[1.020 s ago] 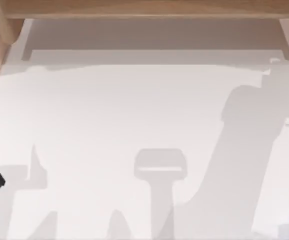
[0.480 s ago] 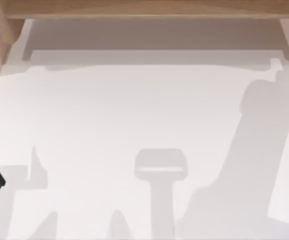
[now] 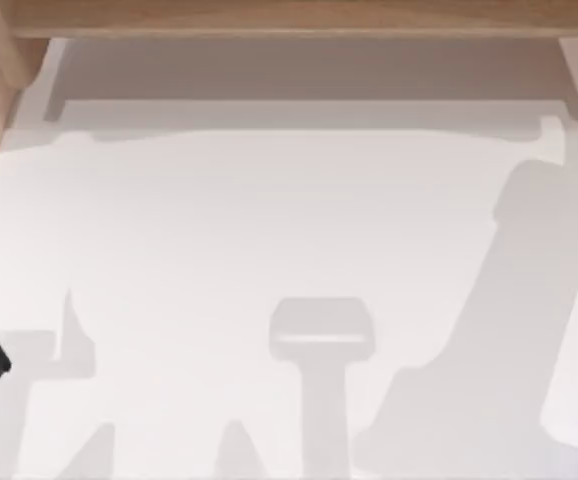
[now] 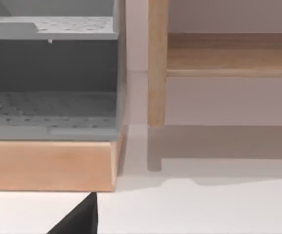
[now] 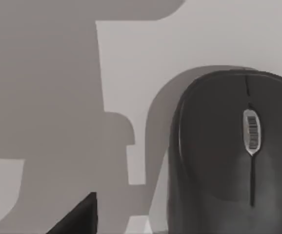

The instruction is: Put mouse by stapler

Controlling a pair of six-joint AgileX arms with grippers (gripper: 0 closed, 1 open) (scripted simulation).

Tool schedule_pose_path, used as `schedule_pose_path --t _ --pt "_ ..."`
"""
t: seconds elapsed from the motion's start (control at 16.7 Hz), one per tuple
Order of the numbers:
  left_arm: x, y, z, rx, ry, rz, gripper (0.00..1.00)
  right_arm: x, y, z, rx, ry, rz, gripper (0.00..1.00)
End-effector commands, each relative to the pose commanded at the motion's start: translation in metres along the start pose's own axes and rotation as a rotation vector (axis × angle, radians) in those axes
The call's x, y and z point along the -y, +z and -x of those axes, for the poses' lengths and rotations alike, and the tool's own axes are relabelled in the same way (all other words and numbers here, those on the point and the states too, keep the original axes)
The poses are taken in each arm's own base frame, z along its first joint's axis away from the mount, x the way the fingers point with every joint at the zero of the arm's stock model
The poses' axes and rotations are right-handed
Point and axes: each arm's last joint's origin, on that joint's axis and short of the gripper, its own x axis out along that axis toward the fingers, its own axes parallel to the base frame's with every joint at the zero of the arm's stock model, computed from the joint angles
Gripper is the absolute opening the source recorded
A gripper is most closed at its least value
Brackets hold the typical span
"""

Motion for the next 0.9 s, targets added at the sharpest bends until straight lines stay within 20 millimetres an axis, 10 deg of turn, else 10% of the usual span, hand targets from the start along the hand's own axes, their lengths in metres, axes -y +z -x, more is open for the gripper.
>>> schedule_pose_path --t 0.42,0.9 --pt "0.0 0.0 0.0 0.0 0.0 0.0 1.0 -0.0009 0.0005 -0.0117 0.001 0.0 0.001 1.0" --pt "0.0 0.0 0.0 0.0 0.0 0.0 1.0 -0.0009 0.0005 -0.0117 0.001 0.0 0.001 0.4"
